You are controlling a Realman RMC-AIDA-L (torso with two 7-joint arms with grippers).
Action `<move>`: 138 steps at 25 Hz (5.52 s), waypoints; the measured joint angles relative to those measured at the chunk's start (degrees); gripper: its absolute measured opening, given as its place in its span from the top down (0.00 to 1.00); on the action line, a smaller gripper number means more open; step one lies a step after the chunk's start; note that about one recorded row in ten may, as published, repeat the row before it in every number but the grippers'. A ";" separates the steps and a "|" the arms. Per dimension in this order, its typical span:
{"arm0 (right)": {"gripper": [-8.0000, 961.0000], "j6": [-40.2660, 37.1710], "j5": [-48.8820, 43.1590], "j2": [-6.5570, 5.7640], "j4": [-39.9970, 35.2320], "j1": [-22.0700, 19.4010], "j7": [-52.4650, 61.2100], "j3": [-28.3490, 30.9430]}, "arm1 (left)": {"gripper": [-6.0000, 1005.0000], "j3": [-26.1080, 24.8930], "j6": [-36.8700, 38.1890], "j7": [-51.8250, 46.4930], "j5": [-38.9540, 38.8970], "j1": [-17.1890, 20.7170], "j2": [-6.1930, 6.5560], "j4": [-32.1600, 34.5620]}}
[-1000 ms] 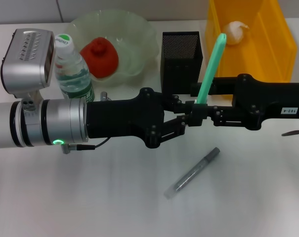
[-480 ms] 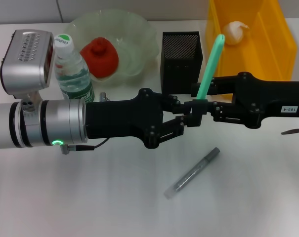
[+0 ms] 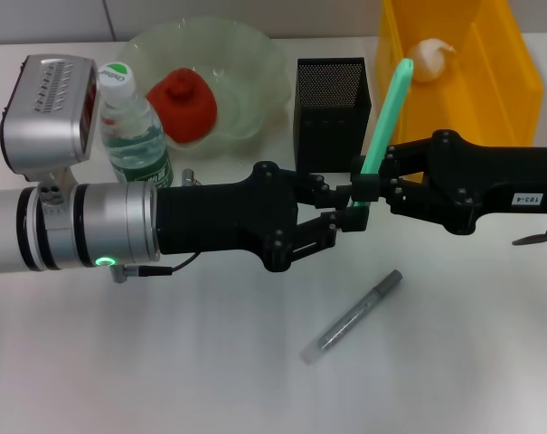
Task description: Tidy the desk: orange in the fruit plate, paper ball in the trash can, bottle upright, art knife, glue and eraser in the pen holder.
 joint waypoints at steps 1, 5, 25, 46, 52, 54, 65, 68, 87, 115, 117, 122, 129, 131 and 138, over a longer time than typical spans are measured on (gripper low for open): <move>0.73 -0.04 0.01 0.02 0.00 -0.01 -0.02 0.01 | 0.80 0.00 -0.05 0.04 0.00 0.00 -0.05 -0.01; 0.80 -0.26 0.01 0.08 0.04 -0.01 -0.06 0.31 | 0.79 0.00 -0.11 0.08 -0.06 -0.03 -0.09 0.00; 0.81 -0.44 0.08 0.21 0.06 0.34 0.03 -0.01 | 0.76 -0.78 -0.62 -0.87 -0.37 0.62 0.07 -0.10; 0.81 0.51 0.84 -0.24 -0.85 -0.08 -1.03 1.46 | 0.21 -1.12 -1.00 2.91 -0.05 6.02 1.42 0.50; 0.81 4.61 0.84 -0.53 -3.64 -0.14 -1.99 1.12 | 0.21 -2.78 -0.74 6.27 -0.03 8.98 2.89 0.65; 0.81 5.66 0.83 -0.51 -3.66 -0.13 -3.08 1.10 | 0.21 -2.63 -0.92 7.05 0.01 9.15 3.46 0.47; 0.81 8.48 0.51 0.08 -4.17 0.38 -5.56 0.82 | 0.21 -2.81 -0.23 7.37 0.13 9.83 3.70 0.07; 0.81 8.67 0.42 0.08 -4.17 0.47 -6.20 0.72 | 0.21 -2.82 0.14 7.37 0.13 10.19 3.59 0.31; 0.81 16.01 6.04 2.78 -8.79 -2.04 -51.67 0.82 | 0.21 -3.85 0.48 11.56 0.02 11.67 3.41 0.08; 0.81 37.37 41.03 3.25 -5.95 -5.45 -141.24 -24.21 | 0.21 -7.57 3.91 21.15 -0.23 15.07 1.55 -0.10; 0.81 39.01 44.17 3.25 -5.05 -5.26 -147.88 -25.76 | 0.21 -7.58 3.90 21.52 -0.25 15.23 1.47 -0.09; 0.81 41.32 48.83 3.25 -4.72 -5.76 -158.97 -28.03 | 0.21 -8.01 3.77 22.42 -0.23 15.47 1.25 -0.09; 0.81 45.05 50.02 3.24 -3.69 -5.94 -167.74 -29.78 | 0.21 -8.18 3.71 23.53 -0.21 15.75 1.07 -0.10; 0.81 46.86 51.79 3.24 -3.08 -5.68 -170.24 -31.27 | 0.21 -8.17 3.65 24.30 -0.23 15.97 0.98 -0.15; 0.81 50.90 55.06 3.24 -0.65 -2.82 -176.25 -33.38 | 0.21 -8.48 3.67 25.11 -0.29 16.36 0.88 -0.24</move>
